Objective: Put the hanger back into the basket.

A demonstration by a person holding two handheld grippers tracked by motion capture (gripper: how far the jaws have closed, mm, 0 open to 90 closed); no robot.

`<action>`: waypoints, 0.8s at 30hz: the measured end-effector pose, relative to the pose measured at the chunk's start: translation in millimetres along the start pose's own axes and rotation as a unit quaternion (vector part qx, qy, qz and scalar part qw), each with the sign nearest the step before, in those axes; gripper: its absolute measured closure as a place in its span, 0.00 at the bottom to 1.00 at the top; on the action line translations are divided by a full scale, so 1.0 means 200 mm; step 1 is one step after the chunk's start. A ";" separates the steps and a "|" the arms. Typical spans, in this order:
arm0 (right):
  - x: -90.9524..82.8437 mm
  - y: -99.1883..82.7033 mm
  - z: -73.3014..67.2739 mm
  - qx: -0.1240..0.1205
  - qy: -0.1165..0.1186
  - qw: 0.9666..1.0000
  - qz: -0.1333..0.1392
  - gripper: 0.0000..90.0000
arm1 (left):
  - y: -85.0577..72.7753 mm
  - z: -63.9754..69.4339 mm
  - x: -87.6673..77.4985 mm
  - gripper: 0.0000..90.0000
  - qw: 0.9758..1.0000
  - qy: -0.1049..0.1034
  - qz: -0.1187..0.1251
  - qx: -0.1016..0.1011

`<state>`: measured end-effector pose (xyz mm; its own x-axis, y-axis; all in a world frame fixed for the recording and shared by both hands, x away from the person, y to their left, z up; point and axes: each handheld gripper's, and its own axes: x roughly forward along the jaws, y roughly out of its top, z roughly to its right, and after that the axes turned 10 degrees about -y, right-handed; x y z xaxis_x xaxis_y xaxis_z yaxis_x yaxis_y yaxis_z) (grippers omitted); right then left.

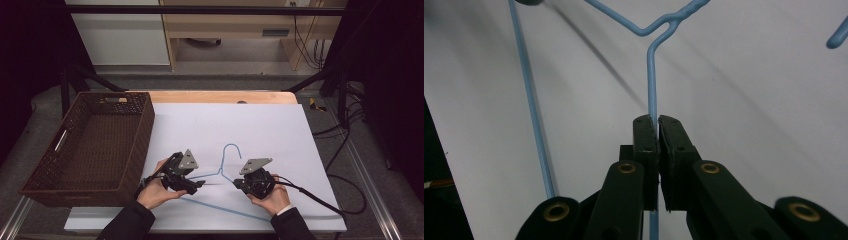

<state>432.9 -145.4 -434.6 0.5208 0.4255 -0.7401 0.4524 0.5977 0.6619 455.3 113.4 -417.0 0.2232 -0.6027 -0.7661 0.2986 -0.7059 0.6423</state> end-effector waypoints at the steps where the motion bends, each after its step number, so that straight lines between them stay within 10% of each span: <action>1: 0.00 0.00 0.00 0.001 0.000 1.000 0.000 0.97 | 0.01 0.00 0.03 0.40 1.000 0.005 -0.011 0.010; 24: -0.01 0.00 0.00 0.001 0.005 1.000 0.001 0.97 | 0.04 0.02 0.20 0.81 0.995 0.013 -0.070 0.068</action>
<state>432.5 -145.9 -433.6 0.5144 0.4332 -0.7401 0.4530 0.5955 0.6634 463.5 81.8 -441.7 0.2129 -0.4856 -0.8479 0.2004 -0.8276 0.5243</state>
